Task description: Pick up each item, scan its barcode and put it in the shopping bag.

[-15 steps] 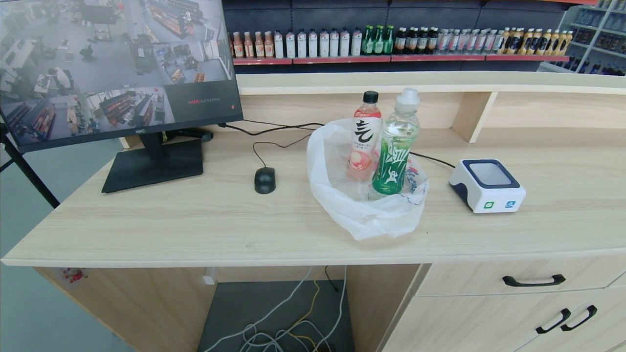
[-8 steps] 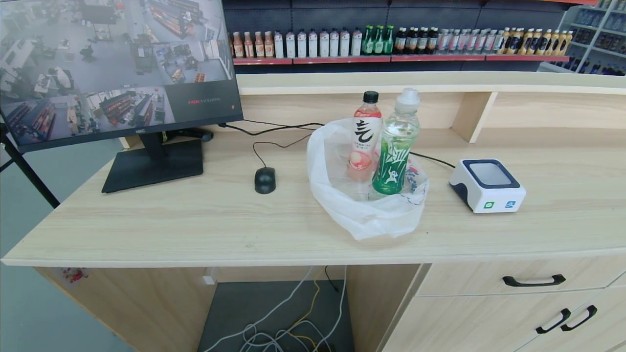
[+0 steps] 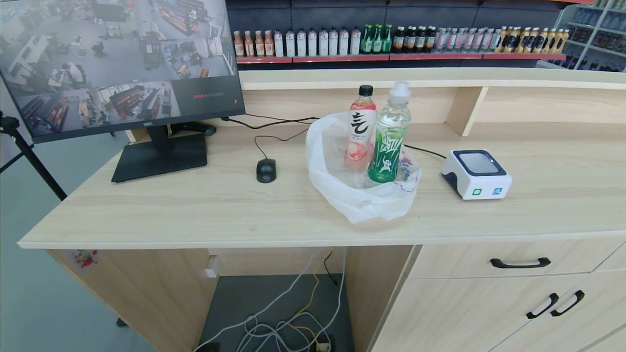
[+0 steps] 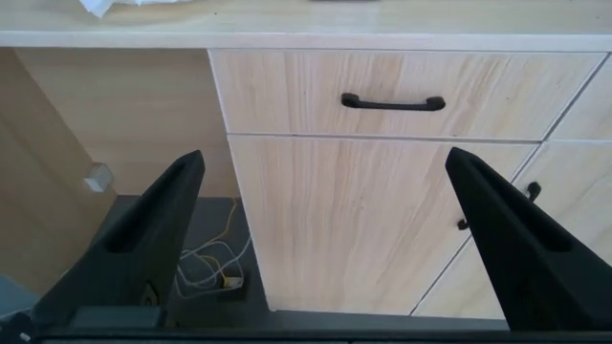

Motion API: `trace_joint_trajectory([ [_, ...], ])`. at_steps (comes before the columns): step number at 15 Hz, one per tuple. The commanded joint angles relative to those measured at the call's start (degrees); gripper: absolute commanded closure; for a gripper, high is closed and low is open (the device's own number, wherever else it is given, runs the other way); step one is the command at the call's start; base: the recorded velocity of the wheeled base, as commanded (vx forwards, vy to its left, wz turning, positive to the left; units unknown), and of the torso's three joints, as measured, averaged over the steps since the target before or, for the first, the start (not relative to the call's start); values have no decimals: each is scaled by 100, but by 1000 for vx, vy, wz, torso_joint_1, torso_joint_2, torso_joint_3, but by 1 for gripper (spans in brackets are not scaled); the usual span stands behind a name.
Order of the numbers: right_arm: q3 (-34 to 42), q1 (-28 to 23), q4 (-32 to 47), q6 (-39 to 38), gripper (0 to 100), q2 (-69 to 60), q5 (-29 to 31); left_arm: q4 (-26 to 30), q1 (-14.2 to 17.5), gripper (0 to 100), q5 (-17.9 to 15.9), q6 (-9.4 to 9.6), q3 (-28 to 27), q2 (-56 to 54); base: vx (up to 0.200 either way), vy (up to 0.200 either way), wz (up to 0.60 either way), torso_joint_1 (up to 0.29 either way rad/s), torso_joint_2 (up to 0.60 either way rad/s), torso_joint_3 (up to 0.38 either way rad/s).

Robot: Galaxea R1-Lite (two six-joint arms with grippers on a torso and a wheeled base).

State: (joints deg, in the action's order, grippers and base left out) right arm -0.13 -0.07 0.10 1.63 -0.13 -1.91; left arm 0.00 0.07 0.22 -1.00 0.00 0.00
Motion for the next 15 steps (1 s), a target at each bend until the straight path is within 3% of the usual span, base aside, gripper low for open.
trace_joint_trajectory([
  [1, 5, -1, -1, 4, 0, 13, -2, 0, 1, 0, 4, 12, 0, 0, 0, -200, 0, 17, 7, -2],
  [3, 5, -1, -1, 4, 0, 13, -2, 0, 1, 0, 4, 12, 0, 0, -200, -200, 0, -5, 0, 5],
  [15, 5, -1, -1, 4, 0, 13, -2, -9, 1, 0, 4, -14, 0, 0, 0, -200, 0, 6, 6, 2],
])
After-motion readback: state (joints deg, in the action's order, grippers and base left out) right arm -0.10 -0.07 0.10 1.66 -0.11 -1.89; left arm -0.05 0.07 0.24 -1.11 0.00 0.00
